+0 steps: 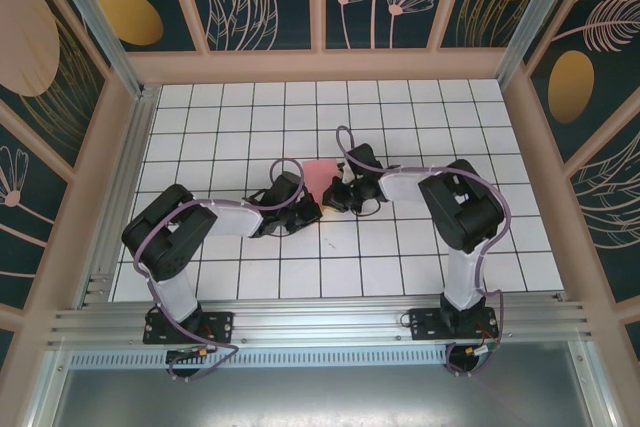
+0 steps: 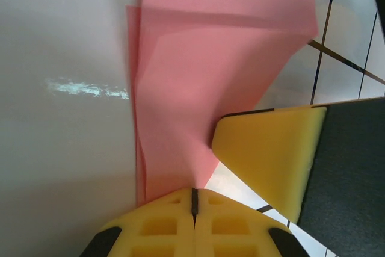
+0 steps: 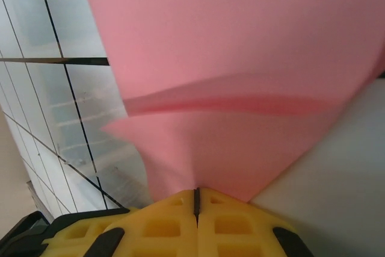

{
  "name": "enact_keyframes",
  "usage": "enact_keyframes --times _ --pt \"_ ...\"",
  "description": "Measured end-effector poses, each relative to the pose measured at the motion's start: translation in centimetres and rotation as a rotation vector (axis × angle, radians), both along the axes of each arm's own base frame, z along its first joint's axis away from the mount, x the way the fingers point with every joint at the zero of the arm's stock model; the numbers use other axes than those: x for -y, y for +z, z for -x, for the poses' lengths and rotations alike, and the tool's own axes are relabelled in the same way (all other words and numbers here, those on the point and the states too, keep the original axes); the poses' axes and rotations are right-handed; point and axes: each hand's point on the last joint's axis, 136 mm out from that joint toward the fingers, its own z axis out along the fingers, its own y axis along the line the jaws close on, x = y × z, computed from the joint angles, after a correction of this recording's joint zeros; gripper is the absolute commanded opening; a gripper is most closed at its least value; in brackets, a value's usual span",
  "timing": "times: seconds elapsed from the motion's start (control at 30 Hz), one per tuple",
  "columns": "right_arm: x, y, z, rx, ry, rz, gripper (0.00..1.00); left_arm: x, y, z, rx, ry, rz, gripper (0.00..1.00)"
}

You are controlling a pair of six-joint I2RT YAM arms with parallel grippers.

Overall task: Fold a paper plane with a square sheet of paper (pick it up from the middle)
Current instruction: Third fold the triangle at the center of the table.

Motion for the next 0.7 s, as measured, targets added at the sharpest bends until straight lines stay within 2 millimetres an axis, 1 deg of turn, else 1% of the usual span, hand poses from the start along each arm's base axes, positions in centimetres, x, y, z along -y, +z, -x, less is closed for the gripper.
enact_keyframes --times 0.13,0.27,0.37,0.53,0.7 --pt "-0.1 0.1 -0.6 0.010 -0.001 -0.001 0.04 0.0 0.0 0.0 0.000 0.001 0.000 0.00" --pt "0.4 0.0 -1.1 0.016 -0.008 0.005 0.04 -0.1 -0.1 0.1 0.000 0.001 0.000 0.00" --pt "1.1 0.0 -1.7 0.019 -0.021 0.009 0.04 -0.1 -0.1 0.1 0.003 0.005 0.008 0.00" --pt "2.5 0.0 -3.5 0.031 -0.054 0.014 0.03 -0.1 -0.1 0.1 0.008 0.010 0.022 0.00" --pt "3.4 -0.1 -4.5 0.031 -0.064 0.010 0.04 -0.1 -0.1 0.1 0.011 0.010 0.024 0.00"
